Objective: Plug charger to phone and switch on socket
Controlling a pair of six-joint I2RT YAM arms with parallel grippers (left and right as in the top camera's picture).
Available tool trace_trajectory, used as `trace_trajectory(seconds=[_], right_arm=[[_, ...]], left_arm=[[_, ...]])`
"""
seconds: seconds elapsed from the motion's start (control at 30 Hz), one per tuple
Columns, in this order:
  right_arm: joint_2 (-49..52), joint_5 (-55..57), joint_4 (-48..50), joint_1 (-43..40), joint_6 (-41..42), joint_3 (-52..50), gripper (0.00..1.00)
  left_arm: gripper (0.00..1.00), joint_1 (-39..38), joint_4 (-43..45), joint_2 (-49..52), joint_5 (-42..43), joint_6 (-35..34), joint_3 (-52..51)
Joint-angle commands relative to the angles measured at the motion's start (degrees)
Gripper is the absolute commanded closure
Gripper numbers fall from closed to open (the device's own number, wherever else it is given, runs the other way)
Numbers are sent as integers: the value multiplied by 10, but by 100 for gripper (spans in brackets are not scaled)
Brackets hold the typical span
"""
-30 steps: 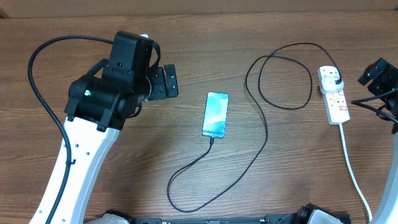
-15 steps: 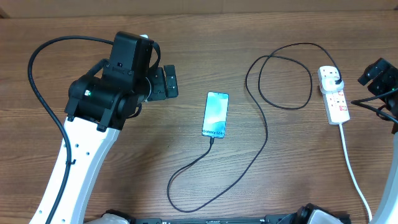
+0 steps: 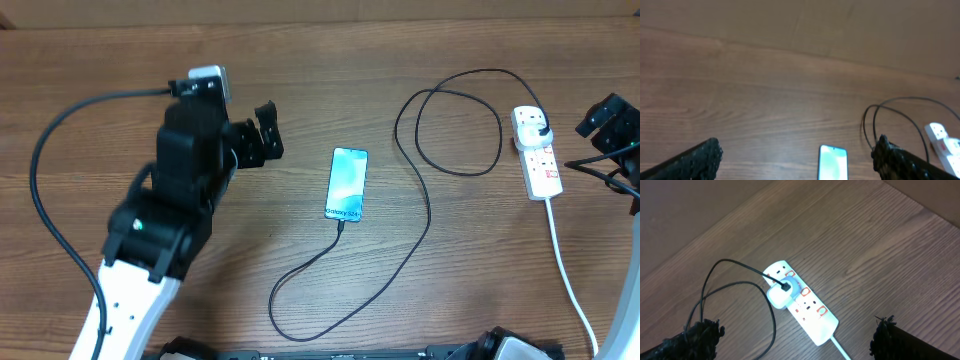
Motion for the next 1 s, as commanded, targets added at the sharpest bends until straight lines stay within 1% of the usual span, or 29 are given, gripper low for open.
trace_trajectory(seconds=[0.0, 0.07, 0.23, 0.37, 0.5, 0.57, 0.67, 0.97], right_arm=[[-4, 8, 1, 2, 2, 11, 0], [-4, 8, 1, 2, 2, 11, 0], [-4, 8, 1, 2, 2, 11, 0], [-4, 8, 1, 2, 2, 11, 0], [-4, 8, 1, 2, 2, 11, 0], [-4, 8, 1, 2, 2, 11, 0], [-4, 8, 1, 2, 2, 11, 0], [-4, 8, 1, 2, 2, 11, 0]], left_arm=[[0, 3, 66, -48, 14, 57, -70], [0, 3, 124, -73, 24, 75, -113], [0, 9, 290, -131, 35, 87, -219], [0, 30, 440, -171, 56, 86, -305], [0, 57, 549, -211, 78, 86, -378], [0, 68, 584, -232, 78, 87, -408], [0, 85, 608, -264, 77, 90, -439], [0, 135, 604, -339, 78, 95, -482]])
